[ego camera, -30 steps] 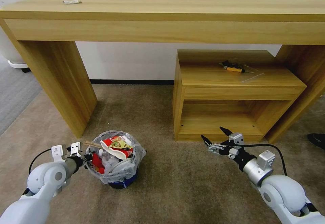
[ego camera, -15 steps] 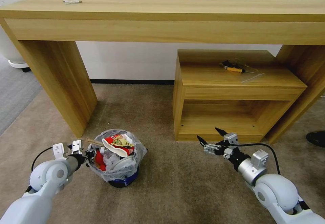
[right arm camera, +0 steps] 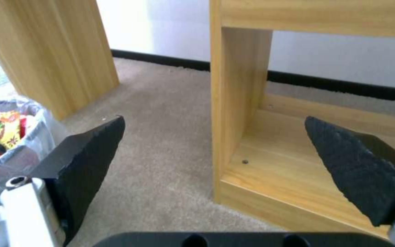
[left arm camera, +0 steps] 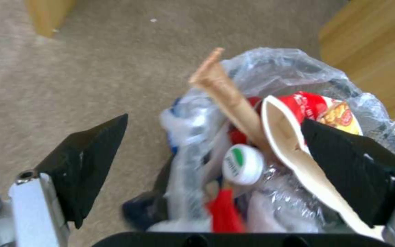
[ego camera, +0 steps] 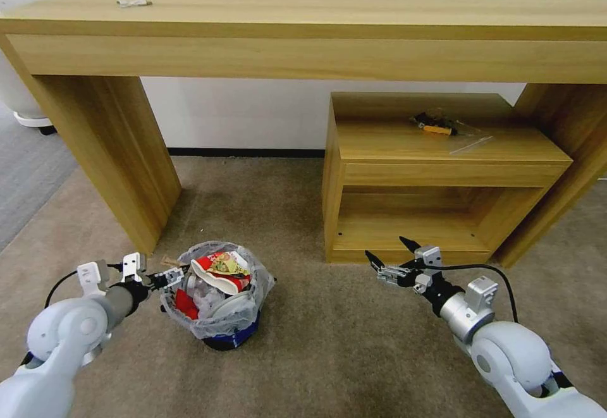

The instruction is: Pick up the trash bin and place the garbage on the floor into it.

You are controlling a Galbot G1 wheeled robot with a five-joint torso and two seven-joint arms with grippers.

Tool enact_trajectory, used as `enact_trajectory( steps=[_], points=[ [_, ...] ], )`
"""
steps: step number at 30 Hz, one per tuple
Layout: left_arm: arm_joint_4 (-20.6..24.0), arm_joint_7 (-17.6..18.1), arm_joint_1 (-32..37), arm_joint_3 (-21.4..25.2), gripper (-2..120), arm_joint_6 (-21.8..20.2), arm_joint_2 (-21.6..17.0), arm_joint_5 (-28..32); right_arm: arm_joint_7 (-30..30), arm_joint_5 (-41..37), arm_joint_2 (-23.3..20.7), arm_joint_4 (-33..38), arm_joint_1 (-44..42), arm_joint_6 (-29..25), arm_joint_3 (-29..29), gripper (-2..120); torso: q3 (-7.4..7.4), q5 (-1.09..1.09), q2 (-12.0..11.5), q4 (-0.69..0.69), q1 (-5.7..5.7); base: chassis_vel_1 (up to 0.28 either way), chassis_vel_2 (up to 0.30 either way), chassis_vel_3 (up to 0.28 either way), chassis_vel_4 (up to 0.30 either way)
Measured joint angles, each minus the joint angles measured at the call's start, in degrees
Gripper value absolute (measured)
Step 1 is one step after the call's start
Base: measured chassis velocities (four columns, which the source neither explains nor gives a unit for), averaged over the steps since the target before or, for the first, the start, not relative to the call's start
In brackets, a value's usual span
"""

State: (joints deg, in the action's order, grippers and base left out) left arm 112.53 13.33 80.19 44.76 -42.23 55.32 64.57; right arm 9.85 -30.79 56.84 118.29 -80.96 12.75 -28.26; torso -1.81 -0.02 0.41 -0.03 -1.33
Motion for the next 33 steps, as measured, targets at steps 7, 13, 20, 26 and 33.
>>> enact_trajectory(
  steps=[7, 13, 20, 26, 33],
  points=[
    [4.8, -7.66, 6.64, 6.86, 100, 4.69, 4.4, -10.67, -0.55, 2.6, 2.58, 1.79, -2.53, -1.05, -3.39, 100, 0.0, 0.0, 0.0, 0.0, 0.0, 0.0, 0.0, 0.0, 0.0],
    [8.53, -19.35, 13.51, 10.97, 100, 22.85, 13.88, -30.88, -2.97, 11.04, 11.73, 4.85, -10.6, -7.61, -7.3, 100, 0.01, 0.03, 0.0, -0.03, 0.0, 0.0, 0.0, 0.0, 0.0],
    [14.74, -24.01, 21.23, 10.79, 100, 31.78, 26.3, -41.67, -5.82, 17.97, 20.09, 9.85, -20.15, -12.2, -9.82, 100, 0.02, 0.02, 0.0, -0.01, 0.01, 0.0, 0.0, 0.0, 0.0],
    [15.52, -26.71, 25.24, 9.75, 100, 35.18, 31.26, -45.92, -5.8, 20.38, 22.98, 13.1, -25.43, -15.81, -10.62, 100, 0.01, 0.01, 0.0, -0.01, 0.01, 0.0, 0.0, 0.0, 0.0],
    [16.81, -27.88, 28.65, 9.22, 100, 36.66, 32.14, -46.0, -5.97, 21.85, 23.67, 14.75, -29.0, -17.69, -11.17, 100, 0.01, 0.01, 0.01, -0.01, 0.02, 0.0, 0.0, 0.0, 0.0]
  ],
)
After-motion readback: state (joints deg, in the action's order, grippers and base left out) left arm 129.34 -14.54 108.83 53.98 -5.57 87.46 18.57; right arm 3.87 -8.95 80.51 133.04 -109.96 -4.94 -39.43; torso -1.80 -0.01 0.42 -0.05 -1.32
